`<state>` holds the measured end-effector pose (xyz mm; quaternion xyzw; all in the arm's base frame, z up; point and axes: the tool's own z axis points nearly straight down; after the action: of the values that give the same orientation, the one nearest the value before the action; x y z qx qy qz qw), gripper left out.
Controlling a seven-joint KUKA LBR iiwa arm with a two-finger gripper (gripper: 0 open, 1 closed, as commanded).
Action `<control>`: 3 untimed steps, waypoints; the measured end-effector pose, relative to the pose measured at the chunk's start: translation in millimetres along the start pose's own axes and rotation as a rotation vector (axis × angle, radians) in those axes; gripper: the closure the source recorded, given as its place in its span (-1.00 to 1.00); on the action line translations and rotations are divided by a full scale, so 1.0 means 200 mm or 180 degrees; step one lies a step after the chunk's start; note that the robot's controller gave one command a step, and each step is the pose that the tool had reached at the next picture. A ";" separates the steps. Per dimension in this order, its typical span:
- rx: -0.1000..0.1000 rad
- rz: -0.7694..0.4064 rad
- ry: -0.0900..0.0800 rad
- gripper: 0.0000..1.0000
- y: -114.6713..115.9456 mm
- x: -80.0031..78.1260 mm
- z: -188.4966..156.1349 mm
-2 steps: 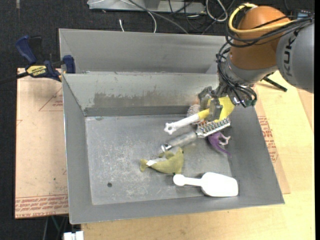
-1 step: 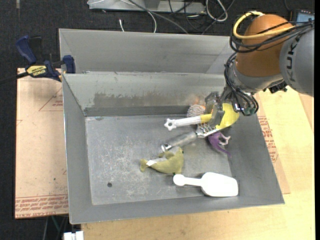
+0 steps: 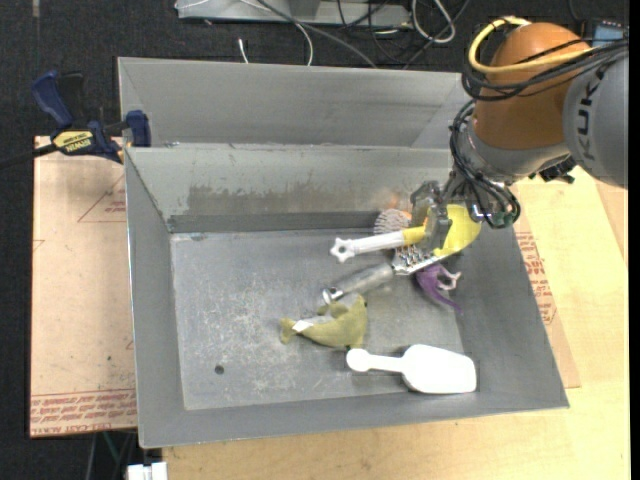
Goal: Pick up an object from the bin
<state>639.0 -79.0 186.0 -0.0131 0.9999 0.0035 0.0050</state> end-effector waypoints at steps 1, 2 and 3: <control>0.0003 -0.0886 -0.0022 1.00 0.04 0.07 -0.04; 0.0001 -0.0394 -0.0042 1.00 0.00 -0.04 -0.04; -0.0009 -0.0918 -0.0009 1.00 0.01 0.07 0.20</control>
Offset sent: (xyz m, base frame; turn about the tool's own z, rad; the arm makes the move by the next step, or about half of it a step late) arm 0.0081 0.0000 0.0074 -0.1231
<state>625.2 -76.6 145.7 -0.1566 0.9876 0.0042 0.0068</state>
